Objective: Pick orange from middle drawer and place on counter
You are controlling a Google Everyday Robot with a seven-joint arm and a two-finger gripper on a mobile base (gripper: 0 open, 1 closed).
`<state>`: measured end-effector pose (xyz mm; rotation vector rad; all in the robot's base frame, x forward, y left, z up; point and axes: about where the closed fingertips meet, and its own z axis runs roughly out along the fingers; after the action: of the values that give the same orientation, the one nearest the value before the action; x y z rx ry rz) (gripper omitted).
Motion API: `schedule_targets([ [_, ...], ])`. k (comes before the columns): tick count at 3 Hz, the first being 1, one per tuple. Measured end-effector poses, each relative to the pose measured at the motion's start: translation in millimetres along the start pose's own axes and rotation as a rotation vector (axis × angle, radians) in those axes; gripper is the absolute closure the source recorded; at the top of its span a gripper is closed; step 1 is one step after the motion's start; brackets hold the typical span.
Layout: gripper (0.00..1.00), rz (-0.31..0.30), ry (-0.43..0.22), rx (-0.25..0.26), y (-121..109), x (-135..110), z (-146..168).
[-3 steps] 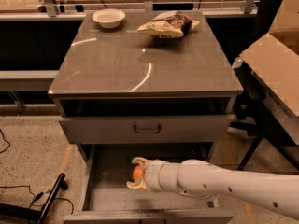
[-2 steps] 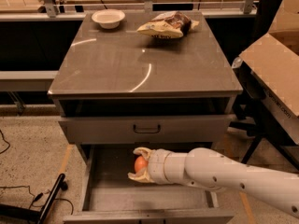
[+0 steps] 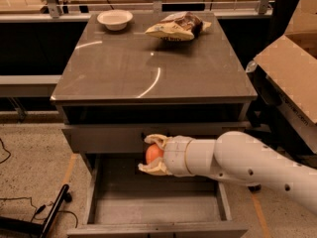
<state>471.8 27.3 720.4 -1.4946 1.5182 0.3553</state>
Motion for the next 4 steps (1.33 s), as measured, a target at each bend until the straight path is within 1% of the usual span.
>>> schedule_targets([
  [1,1.00,-0.011,-0.023,0.020,-19.8,-27.8,-24.9],
  [2,1.00,-0.011,-0.023,0.020,-19.7,-27.9,-24.8],
  [3,1.00,-0.003,-0.044,0.009,-27.1,-34.5,-28.5],
  [4,1.00,-0.029,-0.040,-0.009,-50.5,-59.1,-44.3],
])
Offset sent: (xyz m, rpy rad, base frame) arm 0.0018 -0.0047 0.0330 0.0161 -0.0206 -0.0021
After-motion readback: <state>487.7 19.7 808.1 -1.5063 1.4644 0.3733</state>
